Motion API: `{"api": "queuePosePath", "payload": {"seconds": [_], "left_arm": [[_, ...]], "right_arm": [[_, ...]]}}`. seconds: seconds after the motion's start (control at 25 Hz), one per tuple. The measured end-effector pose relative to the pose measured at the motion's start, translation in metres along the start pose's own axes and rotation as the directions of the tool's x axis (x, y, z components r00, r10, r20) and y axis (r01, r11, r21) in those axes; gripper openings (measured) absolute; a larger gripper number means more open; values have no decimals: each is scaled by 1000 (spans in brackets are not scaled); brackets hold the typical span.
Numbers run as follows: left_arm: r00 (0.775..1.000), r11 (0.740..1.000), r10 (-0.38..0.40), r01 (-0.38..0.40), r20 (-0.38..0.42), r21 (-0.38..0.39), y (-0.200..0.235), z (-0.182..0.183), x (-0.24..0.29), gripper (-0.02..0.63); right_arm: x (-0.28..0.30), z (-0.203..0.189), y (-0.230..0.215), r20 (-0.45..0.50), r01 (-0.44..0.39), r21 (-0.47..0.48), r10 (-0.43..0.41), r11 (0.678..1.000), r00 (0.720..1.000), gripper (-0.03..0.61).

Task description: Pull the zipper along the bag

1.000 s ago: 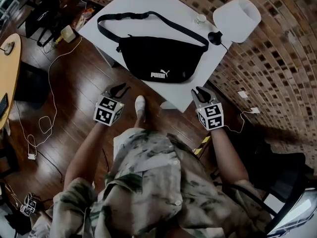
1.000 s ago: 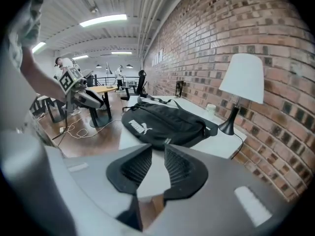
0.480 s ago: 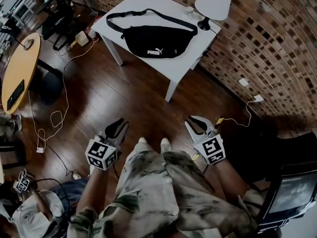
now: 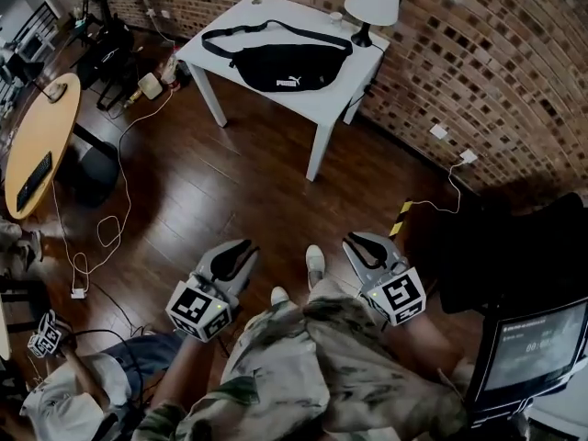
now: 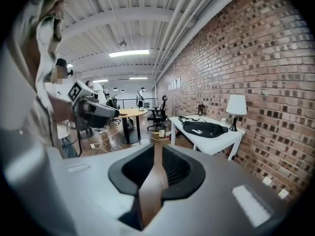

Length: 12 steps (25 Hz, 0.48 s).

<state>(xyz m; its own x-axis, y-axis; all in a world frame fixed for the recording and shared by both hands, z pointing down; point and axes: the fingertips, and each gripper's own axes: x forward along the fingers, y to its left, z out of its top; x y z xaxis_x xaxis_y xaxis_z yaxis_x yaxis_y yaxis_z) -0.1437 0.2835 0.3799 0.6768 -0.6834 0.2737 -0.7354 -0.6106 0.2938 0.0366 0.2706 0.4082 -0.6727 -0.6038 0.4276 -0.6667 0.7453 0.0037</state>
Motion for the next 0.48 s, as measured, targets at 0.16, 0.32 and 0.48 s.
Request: {"api": "queuePosePath", "payload": {"seconds": [0.16, 0.32, 0.48], "left_arm": [[999, 999, -40, 40, 17, -14, -26, -17, -34, 87], [999, 999, -35, 35, 24, -1, -62, -26, -59, 86], [999, 999, -34, 33, 41, 21, -96, -31, -66, 86]], "right_arm": [[-28, 12, 52, 13, 5, -2, -5, 1000, 1000, 58], [-64, 10, 83, 50, -27, -40, 28, 999, 998, 57], [-100, 9, 90, 110, -14, -74, 22, 997, 994, 57]]}}
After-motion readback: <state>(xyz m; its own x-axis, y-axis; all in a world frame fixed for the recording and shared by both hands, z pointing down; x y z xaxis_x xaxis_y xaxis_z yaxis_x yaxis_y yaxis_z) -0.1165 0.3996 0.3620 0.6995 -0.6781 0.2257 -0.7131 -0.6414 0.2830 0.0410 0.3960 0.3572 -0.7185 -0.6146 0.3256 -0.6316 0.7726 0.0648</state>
